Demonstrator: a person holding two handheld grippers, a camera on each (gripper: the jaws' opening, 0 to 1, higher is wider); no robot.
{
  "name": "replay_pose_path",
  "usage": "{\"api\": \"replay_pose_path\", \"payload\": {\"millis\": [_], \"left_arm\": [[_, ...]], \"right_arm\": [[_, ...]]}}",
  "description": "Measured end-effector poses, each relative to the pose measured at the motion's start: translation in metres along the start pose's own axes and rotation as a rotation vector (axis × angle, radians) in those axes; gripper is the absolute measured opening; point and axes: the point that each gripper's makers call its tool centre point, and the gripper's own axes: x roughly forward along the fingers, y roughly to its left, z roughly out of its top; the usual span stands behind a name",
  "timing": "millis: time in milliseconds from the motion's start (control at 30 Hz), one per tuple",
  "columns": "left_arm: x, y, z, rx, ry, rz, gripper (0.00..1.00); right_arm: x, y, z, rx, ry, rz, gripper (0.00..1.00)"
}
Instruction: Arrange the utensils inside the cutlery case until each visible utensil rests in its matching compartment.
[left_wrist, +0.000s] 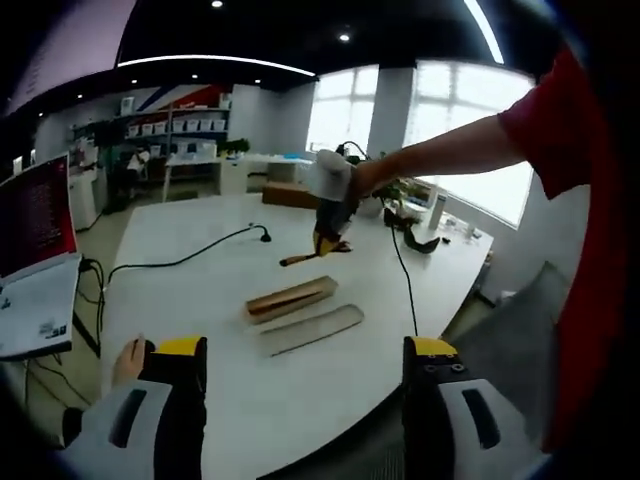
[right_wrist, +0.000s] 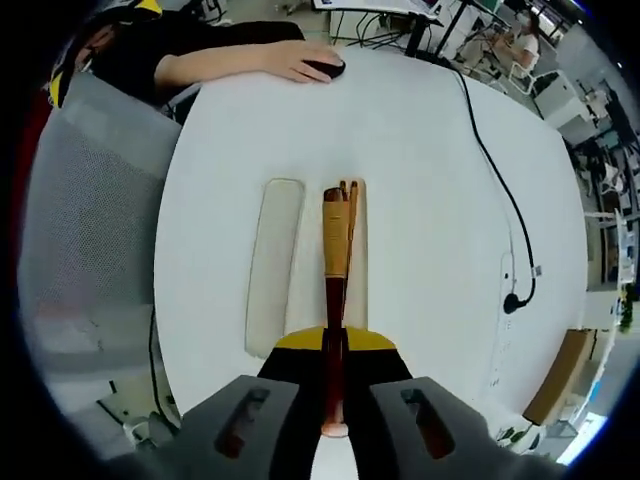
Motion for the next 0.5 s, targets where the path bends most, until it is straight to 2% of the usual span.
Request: {"api": "replay_pose_path", "payload": {"millis": [167,333,500], "left_arm": [[0.004,0.005,0.002,0.022,0.006,0.015,0.83],[0.004,0.009,-0.002,0.01,0.028,0.02,0.85],[0.002,0.011,-0.006,0.002,0.027,0.023,0.85]], "right_arm": [[0.005,-0.006,0.013,-0.01,-0.014,0.003,0.01],[0.026,-0.007,0.019,-0.069,-0.014,-0.003,0.01],[0.042,-0.001,0.023,-0.057,-0.005,0.024,0.01]]}}
